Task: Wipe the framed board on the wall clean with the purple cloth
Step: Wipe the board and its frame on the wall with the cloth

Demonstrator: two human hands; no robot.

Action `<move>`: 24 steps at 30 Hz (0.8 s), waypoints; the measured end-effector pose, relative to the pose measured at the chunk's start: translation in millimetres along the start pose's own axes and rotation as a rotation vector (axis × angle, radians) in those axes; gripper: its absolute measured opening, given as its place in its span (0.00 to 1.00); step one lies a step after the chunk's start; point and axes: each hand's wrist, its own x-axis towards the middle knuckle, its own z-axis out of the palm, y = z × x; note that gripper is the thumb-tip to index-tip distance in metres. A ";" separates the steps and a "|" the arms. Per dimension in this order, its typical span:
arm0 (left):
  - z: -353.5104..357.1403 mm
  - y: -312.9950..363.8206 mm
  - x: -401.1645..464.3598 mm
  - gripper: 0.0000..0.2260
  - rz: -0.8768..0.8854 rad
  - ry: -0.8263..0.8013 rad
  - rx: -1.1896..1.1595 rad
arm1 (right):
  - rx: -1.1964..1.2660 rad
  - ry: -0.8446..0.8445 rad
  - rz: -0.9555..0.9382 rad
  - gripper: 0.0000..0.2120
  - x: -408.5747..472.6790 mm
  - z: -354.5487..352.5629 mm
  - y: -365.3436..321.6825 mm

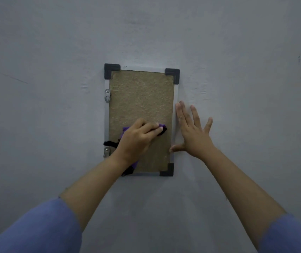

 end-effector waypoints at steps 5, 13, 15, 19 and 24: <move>2.7 15.1 -26.0 0.13 0.058 -0.047 -0.001 | 0.016 -0.003 -0.011 0.65 0.2 -0.4 0.1; 8.5 30.9 -64.6 0.16 0.107 -0.184 -0.049 | 0.046 0.015 -0.023 0.65 0.0 2.3 1.5; 10.0 31.1 -71.8 0.15 0.119 -0.208 -0.074 | 0.048 0.018 -0.025 0.64 0.5 2.4 2.0; 3.8 29.4 -68.3 0.13 0.169 -0.201 -0.071 | 0.067 0.024 -0.041 0.60 1.6 -1.4 6.8; -10.9 29.8 -37.9 0.13 -0.005 -0.019 -0.055 | 0.056 0.044 -0.038 0.55 4.0 -4.6 6.0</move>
